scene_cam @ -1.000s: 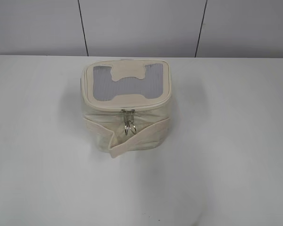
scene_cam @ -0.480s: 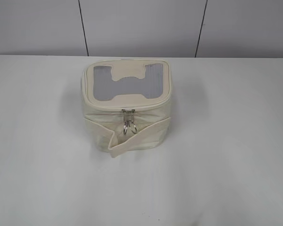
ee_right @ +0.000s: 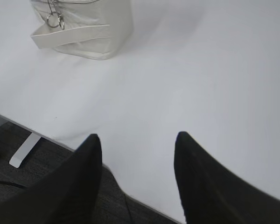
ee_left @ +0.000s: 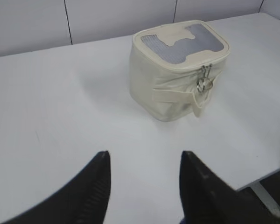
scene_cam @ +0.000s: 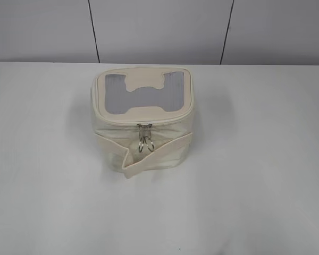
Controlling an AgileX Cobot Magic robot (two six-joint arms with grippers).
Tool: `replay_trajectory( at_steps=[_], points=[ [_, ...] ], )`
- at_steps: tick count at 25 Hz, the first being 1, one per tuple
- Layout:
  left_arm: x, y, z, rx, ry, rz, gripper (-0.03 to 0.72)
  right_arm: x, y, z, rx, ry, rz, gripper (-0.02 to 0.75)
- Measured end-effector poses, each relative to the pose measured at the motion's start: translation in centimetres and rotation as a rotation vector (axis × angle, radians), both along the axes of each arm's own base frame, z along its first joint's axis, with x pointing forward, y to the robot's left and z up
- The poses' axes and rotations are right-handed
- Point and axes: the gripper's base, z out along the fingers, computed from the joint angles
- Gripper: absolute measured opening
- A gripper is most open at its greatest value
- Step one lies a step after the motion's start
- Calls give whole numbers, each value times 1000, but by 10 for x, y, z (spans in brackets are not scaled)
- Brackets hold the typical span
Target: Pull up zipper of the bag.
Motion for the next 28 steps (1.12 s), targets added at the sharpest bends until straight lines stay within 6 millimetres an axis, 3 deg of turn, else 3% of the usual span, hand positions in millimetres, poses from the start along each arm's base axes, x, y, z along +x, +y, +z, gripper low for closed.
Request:
replay_trajectory(
  at_steps=[13,22,28],
  points=[
    [2,-2,-7,14,32,-6,368,1,0,0,-4,-11,-10,398],
    [3,-6,-7,6,35,395,368,0,2,0,-6,-10,-464,397],
    [3,-7,-7,5,35,438,368,0,3,0,-7,-10,-548,396]
  ],
)
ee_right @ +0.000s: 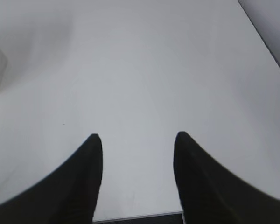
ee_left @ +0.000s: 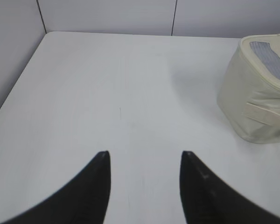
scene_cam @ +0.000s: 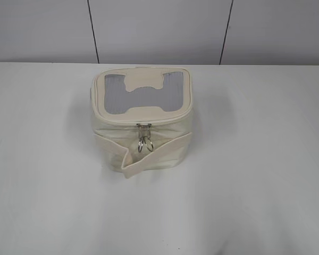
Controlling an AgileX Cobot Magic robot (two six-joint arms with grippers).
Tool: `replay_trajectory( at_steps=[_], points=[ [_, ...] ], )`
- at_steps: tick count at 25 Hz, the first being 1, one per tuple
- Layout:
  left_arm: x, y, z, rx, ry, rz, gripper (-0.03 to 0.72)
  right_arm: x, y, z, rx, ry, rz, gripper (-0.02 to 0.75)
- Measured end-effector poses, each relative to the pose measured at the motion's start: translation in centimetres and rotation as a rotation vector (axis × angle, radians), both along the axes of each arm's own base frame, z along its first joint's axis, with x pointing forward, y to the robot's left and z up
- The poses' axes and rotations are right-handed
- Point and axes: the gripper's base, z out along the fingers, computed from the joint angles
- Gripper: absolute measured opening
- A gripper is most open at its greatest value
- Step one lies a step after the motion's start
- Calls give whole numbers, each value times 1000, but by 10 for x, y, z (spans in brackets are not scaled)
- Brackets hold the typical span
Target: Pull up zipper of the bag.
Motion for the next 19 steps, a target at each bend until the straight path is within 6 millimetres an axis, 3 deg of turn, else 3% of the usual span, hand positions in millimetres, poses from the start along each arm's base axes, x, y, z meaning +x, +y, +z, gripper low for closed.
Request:
replay_trajectory(
  at_steps=[19],
  points=[
    [0,0,0,0,0,1,369,0,0,0,-1,0,-1,393]
  ],
)
